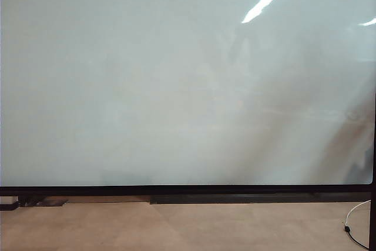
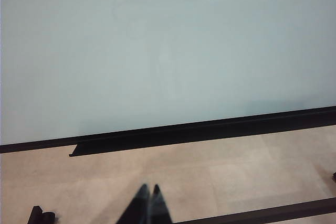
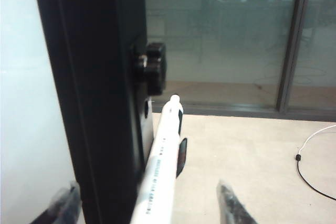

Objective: Pick up the pen on the shelf to the right of the whiteboard and draw a triangle.

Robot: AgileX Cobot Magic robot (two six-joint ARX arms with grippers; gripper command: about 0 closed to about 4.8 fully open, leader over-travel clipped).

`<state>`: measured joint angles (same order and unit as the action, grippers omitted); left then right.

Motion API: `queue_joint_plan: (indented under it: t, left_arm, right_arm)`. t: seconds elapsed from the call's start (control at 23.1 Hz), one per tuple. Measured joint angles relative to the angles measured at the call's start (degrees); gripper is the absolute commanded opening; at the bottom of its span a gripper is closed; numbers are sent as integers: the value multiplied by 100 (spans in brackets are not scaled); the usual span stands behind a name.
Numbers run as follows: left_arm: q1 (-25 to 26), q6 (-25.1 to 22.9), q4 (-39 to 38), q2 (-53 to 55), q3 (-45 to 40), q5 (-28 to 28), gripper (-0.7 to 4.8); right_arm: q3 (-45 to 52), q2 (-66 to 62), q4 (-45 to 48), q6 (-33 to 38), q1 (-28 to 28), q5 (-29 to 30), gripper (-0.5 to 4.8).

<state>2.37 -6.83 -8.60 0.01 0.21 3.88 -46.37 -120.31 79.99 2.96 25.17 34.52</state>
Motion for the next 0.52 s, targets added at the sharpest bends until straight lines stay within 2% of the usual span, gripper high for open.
queue_joint_plan:
  t: [0.13, 0.22, 0.3, 0.39, 0.52]
  left_arm:
    - [0, 0, 0, 0, 0, 0, -5]
    - [0, 0, 0, 0, 0, 0, -5]
    - [0, 0, 0, 0, 0, 0, -5]
    - [0, 0, 0, 0, 0, 0, -5]
    - [0, 0, 0, 0, 0, 0, -5]
  right_arm:
    - [-13, -2, -2, 0, 0, 2, 327]
    - [-39, 0, 7, 0, 2, 2, 292]
    - [-37, -2, 4, -2, 2, 2, 290]
    - [-37, -2, 7, 0, 2, 2, 238]
    - [-37, -2, 7, -2, 2, 2, 229]
